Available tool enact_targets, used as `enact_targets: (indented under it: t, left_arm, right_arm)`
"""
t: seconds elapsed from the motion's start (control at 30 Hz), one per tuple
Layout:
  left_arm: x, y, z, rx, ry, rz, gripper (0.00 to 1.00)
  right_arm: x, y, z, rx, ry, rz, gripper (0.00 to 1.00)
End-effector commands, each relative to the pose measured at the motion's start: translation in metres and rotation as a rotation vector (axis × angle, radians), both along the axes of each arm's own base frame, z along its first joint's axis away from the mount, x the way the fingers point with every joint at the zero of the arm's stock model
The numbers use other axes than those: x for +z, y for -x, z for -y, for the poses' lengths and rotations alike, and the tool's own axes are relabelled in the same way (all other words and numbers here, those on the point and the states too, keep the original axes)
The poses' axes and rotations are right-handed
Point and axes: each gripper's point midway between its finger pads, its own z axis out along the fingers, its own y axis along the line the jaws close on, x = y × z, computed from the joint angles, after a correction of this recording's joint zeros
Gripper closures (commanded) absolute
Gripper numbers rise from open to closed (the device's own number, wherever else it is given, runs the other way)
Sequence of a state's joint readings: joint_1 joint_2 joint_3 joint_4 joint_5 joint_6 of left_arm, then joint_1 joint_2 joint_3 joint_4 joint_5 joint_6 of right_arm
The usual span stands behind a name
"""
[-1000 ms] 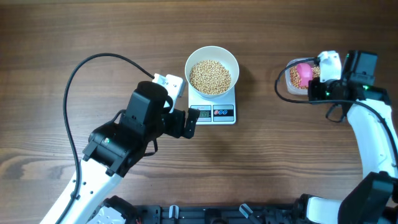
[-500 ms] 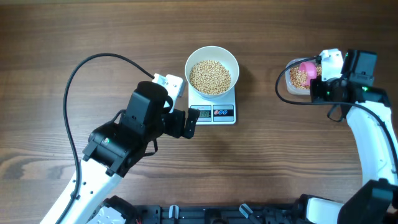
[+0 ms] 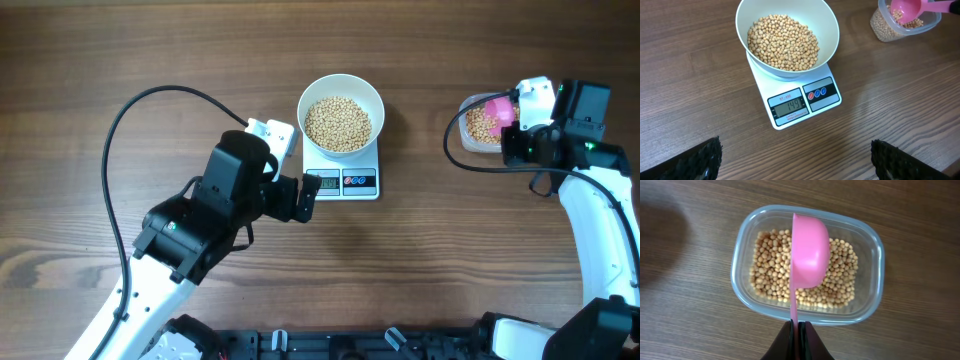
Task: Scoop item into bowl and weigh 150g on scale
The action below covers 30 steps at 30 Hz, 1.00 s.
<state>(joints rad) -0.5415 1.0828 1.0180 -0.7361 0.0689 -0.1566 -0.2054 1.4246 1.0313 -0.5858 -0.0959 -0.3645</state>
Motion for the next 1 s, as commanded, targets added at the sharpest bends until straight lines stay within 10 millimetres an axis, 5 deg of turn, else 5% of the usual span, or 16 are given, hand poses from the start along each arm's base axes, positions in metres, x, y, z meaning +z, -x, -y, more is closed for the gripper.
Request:
enact_targets:
  t: [0.0,0.1,0.33,0.6,0.8,0.97]
  left_arm:
    - [0.002,-0.001,0.001,0.004,0.012,-0.003,0.00]
    - [0.002,-0.001,0.001,0.005,0.012,-0.003,0.00]
    - [0.002,-0.001,0.001,0.005,0.012,-0.003,0.00]
    - [0.002,-0.001,0.001,0.004,0.012,-0.003,0.00]
    - [0.002,-0.001,0.001,0.004,0.012,-0.003,0.00]
    - [0.002,-0.001,0.001,0.004,0.012,-0.003,0.00]
  right_arm:
    - [0.008,-0.001,-0.016,0.000,-0.137,0.034,0.96]
    - [0.015,0.000,-0.022,0.020,-0.287,0.062,0.96]
    - [0.025,0.008,0.005,-0.113,-0.490,0.096,0.96]
    - [0.060,0.006,-0.004,-0.069,-0.771,0.196,0.96]
    - [0.104,-0.013,-0.031,0.005,-0.991,0.272,0.96]
    - [0.116,-0.023,-0.098,0.201,-0.988,0.255,0.96]
